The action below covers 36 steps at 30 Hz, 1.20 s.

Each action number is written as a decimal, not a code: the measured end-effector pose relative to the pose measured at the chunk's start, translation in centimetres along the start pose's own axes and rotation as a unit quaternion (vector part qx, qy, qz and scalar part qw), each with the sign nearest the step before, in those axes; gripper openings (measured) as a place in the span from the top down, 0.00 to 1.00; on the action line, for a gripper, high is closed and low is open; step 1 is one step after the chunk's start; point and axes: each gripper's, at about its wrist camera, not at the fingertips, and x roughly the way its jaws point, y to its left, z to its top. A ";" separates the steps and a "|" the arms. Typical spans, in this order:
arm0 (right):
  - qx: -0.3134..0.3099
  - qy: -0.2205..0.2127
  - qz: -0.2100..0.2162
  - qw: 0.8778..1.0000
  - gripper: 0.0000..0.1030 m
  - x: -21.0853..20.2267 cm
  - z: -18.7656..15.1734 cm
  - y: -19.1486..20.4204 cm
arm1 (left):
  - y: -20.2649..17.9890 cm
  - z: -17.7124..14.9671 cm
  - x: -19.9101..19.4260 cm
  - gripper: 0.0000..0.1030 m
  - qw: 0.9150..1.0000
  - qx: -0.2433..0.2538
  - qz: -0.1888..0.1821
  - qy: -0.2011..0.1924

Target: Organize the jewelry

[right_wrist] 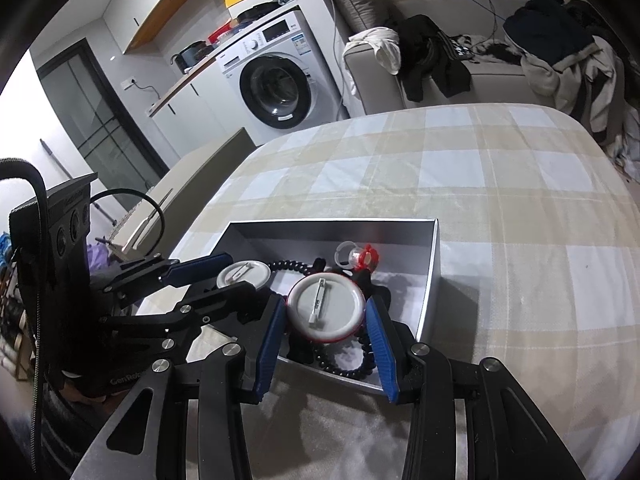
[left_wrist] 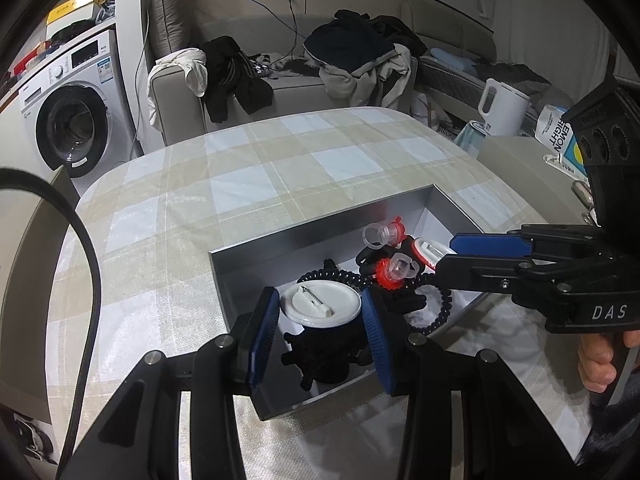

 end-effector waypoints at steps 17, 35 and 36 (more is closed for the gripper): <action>-0.017 -0.053 0.010 0.998 0.26 -3.5 -0.8 0.5 | -0.1 -0.5 -1.4 0.35 0.999 -0.018 -0.021 -0.020; -0.076 -0.179 -0.039 0.980 0.00 -7.1 -3.9 1.2 | 0.1 -3.9 -5.4 0.01 0.985 -0.081 0.053 -0.140; -0.081 -0.183 -0.041 0.979 0.00 -7.1 -4.0 1.3 | 0.1 -4.1 -5.4 0.01 0.984 -0.082 0.059 -0.144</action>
